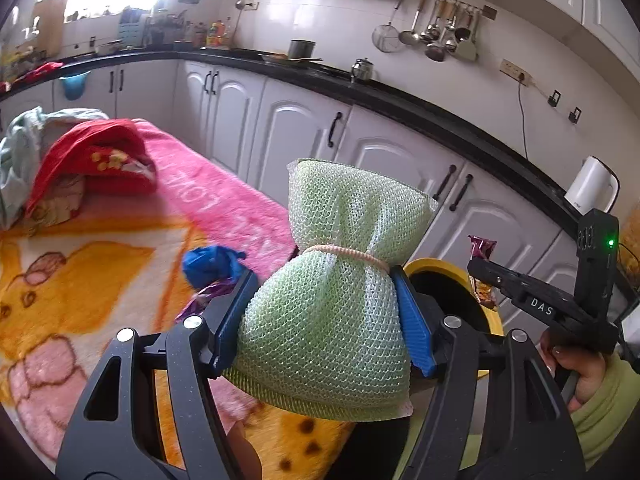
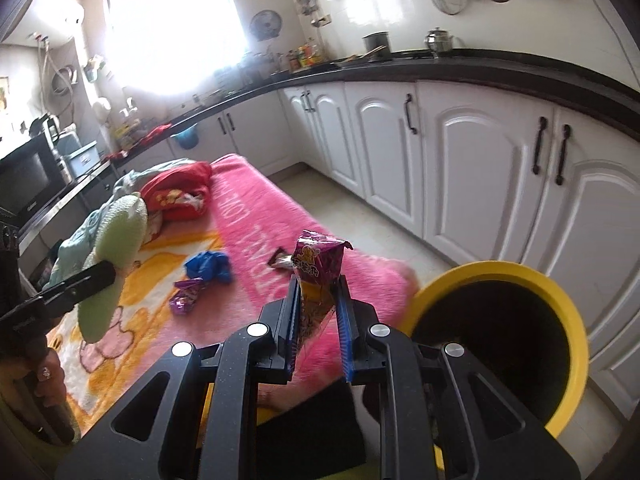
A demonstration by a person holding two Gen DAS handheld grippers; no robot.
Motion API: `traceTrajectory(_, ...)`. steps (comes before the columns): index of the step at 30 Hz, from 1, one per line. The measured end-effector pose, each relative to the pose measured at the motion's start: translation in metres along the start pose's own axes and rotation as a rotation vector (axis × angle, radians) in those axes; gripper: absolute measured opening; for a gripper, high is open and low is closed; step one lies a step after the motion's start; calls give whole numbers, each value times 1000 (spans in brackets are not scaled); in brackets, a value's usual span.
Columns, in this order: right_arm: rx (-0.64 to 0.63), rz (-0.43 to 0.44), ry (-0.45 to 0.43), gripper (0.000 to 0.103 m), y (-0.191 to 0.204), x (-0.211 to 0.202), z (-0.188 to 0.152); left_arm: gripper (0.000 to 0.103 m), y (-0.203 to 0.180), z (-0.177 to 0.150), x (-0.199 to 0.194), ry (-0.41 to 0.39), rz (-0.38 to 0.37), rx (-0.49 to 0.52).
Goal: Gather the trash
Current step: 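Carry the green mesh bag and purple wrapper over the yellow bin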
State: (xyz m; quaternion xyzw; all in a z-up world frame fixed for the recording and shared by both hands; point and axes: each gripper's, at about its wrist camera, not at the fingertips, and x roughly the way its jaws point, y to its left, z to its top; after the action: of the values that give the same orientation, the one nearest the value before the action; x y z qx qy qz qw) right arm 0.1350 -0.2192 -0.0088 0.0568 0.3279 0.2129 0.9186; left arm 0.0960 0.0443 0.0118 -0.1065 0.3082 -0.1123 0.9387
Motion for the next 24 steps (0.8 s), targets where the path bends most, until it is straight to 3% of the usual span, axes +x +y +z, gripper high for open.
traceTrajectory(7, 60, -61, -21, 16, -39, -13, -2, 58, -30, 7, 19, 12, -60, 9)
traceTrajectory(24, 187, -164, -49, 16, -109, -38, -20, 59, -102, 3, 62, 61, -127, 114)
